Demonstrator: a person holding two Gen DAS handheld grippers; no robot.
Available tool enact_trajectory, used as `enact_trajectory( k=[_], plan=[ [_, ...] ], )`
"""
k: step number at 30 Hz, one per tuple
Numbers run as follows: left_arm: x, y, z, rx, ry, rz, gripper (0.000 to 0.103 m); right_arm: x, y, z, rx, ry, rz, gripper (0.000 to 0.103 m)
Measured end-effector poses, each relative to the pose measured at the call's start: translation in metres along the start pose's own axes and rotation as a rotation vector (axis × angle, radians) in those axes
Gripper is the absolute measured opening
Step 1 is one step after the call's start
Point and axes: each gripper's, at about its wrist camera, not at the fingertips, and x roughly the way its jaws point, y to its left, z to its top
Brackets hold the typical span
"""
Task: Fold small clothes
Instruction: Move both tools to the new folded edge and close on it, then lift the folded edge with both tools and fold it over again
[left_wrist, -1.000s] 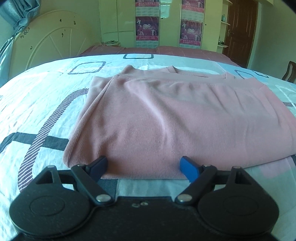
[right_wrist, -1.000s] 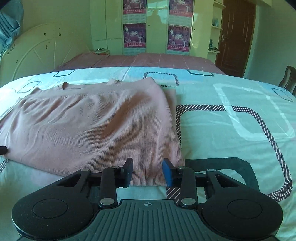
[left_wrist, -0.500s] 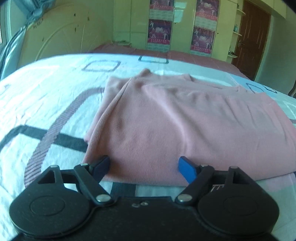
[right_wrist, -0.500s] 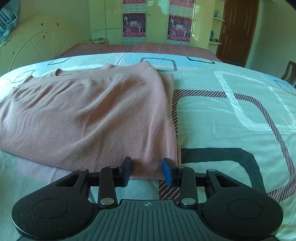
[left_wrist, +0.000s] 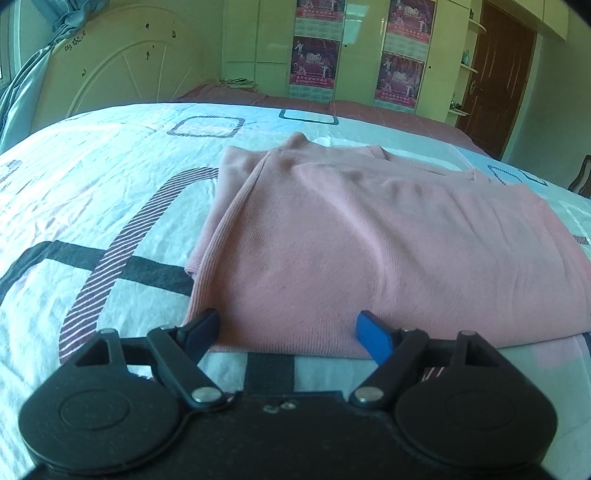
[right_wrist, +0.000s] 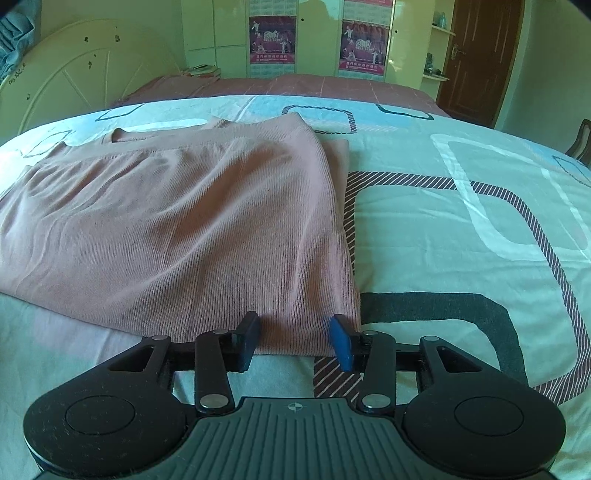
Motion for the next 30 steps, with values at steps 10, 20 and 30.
enact_trajectory(
  k=[10, 20, 30],
  plan=[
    [-0.02, 0.047, -0.019, -0.434, -0.027, -0.07, 0.063, -0.049, 0.03, 0.004, 0.008, -0.209, 0.127, 0.0],
    [0.027, 0.069, -0.019, -0.849, -0.075, -0.245, 0.027, 0.01, 0.103, 0.057, -0.025, -0.144, 0.343, 0.0],
    [0.034, 0.075, -0.001, -0.923, -0.158, -0.286, 0.007, 0.051, 0.148, 0.067, -0.05, -0.059, 0.406, 0.0]
  ],
)
